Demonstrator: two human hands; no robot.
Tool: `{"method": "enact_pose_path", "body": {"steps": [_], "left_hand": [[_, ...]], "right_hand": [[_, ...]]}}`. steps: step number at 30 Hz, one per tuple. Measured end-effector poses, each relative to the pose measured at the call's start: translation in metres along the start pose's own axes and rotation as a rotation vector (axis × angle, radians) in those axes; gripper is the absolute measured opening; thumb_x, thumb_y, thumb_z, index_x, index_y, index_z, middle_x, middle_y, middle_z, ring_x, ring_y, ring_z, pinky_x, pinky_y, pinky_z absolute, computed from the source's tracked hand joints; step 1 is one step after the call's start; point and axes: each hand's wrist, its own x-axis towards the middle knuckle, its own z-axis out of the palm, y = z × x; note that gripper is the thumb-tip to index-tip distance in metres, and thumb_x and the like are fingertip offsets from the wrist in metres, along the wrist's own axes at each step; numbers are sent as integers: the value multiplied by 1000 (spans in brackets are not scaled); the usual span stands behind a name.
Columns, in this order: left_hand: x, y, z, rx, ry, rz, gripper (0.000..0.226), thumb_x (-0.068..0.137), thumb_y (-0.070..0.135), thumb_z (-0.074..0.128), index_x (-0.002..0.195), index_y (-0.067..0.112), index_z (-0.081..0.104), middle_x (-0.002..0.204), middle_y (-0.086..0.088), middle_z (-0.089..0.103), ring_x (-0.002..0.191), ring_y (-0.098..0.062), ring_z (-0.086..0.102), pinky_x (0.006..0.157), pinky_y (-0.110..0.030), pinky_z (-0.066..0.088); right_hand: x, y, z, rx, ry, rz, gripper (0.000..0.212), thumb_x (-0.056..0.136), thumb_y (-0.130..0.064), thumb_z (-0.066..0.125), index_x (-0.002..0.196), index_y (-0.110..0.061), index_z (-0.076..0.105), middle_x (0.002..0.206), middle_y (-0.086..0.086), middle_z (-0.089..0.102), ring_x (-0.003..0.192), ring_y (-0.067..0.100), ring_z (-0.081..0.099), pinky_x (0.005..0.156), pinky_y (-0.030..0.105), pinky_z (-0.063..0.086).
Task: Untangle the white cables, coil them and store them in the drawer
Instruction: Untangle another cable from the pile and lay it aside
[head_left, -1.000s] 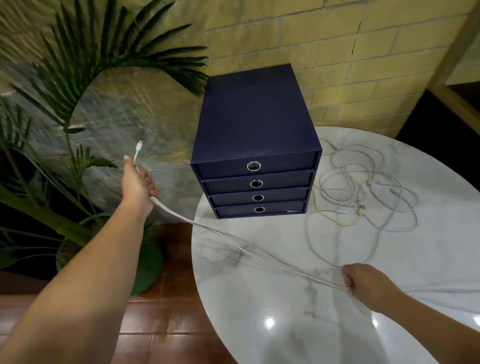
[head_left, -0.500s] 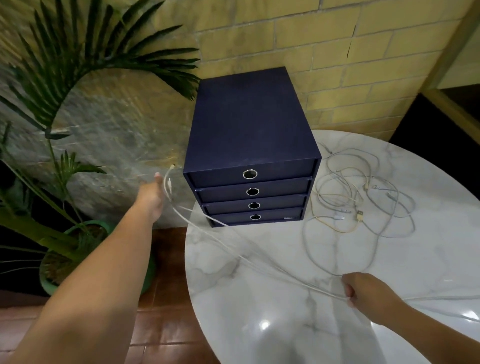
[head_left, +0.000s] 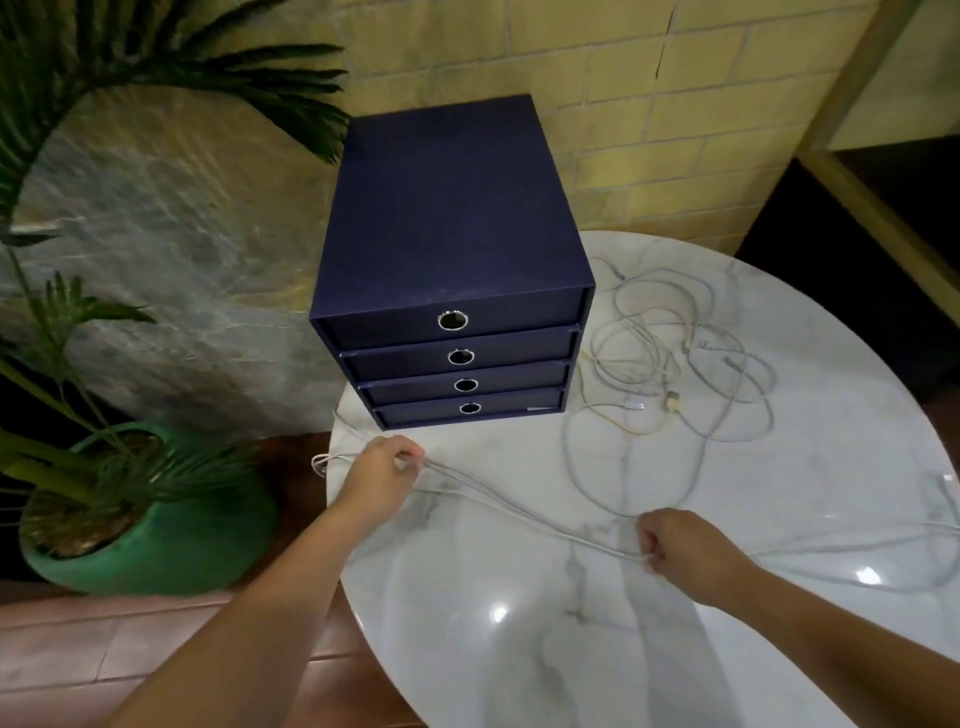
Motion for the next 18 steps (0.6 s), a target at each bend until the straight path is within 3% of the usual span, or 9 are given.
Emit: {"method": "enact_pose_path", "body": {"steps": [4, 6, 10, 14, 18], "left_hand": [[-14, 16, 25, 33, -145, 69, 29, 89, 7, 58, 83, 35, 61, 99, 1, 52, 80, -8, 56, 61, -11, 43], [-20, 25, 38, 70, -196, 132, 35, 86, 4, 60, 82, 38, 58, 99, 0, 56, 85, -8, 59, 69, -5, 41], [-25, 47, 66, 83, -261, 175, 26, 87, 5, 61, 90, 31, 60, 101, 2, 58, 86, -8, 60, 85, -18, 47], [-24, 76, 97, 125, -267, 241, 22, 87, 6, 58, 103, 19, 66, 101, 7, 53, 84, -7, 54, 84, -18, 43], [-28, 106, 126, 190, -322, 330, 28, 88, 5, 57, 111, 19, 66, 112, 3, 54, 97, -12, 51, 95, -25, 43]], "right_hand": [[-4, 1, -5, 55, -12, 5, 28, 75, -10, 64, 65, -28, 45, 71, -12, 51, 70, 8, 51, 58, 15, 36], [-4, 2, -6, 85, -7, 2, 29, 74, -9, 66, 65, -28, 47, 71, -11, 51, 73, 10, 53, 64, 19, 41], [-1, 8, -15, 117, 22, -37, 29, 75, -15, 70, 67, -31, 48, 73, -12, 50, 75, 10, 54, 73, 25, 46], [8, 30, -31, 53, 130, -53, 9, 81, -18, 68, 87, -20, 62, 85, -7, 51, 83, 15, 55, 74, 26, 45], [17, 58, -41, -98, 170, -78, 25, 85, -21, 65, 110, -18, 61, 108, 0, 48, 101, 21, 51, 79, 27, 44]]}}
